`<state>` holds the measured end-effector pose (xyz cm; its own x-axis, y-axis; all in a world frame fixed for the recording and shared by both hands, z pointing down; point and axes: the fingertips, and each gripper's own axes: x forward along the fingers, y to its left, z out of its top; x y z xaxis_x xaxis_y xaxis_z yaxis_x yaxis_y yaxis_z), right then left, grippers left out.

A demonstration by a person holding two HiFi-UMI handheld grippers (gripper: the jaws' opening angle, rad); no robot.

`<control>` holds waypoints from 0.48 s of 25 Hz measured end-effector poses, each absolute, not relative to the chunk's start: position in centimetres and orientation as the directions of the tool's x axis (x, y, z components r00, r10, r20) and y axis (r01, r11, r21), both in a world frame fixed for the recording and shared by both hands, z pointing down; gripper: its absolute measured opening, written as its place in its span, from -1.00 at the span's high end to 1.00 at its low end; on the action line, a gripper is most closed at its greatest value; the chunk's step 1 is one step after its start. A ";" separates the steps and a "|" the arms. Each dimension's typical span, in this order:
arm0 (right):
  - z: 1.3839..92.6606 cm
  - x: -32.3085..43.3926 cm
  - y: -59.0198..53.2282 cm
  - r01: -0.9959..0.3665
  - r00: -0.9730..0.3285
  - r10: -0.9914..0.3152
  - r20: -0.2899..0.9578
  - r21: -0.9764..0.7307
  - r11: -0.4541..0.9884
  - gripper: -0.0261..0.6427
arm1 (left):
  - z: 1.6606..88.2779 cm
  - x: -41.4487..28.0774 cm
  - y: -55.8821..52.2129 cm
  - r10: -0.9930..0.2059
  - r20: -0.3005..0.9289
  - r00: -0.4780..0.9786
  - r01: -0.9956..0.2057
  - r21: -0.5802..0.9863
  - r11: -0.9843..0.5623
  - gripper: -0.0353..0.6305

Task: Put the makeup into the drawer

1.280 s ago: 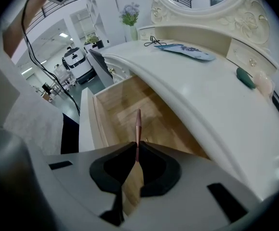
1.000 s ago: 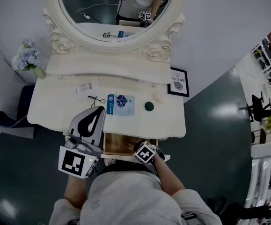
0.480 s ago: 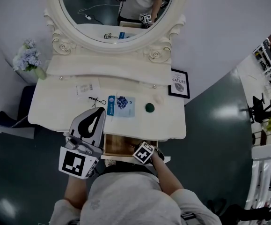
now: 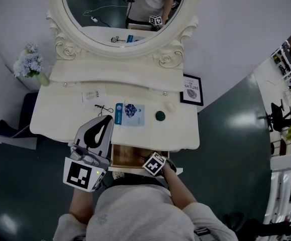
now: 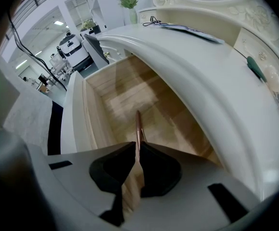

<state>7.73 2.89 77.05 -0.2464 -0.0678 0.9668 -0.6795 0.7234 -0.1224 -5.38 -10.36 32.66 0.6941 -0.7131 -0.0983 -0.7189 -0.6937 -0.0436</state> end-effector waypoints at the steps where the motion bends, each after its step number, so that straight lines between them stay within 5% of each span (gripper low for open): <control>1: 77.0 7.8 2.9 -0.681 -0.246 -0.070 0.967 -0.121 0.722 0.81 | 32.6 -5.4 -10.3 -0.712 -0.099 0.695 -0.718 -0.044 -0.694 0.86; 12: 72.1 7.2 0.7 -0.693 -0.373 -0.245 0.895 -0.094 0.715 0.85 | 32.4 -5.1 -10.3 -0.705 -0.105 0.701 -0.712 -0.048 -0.700 0.86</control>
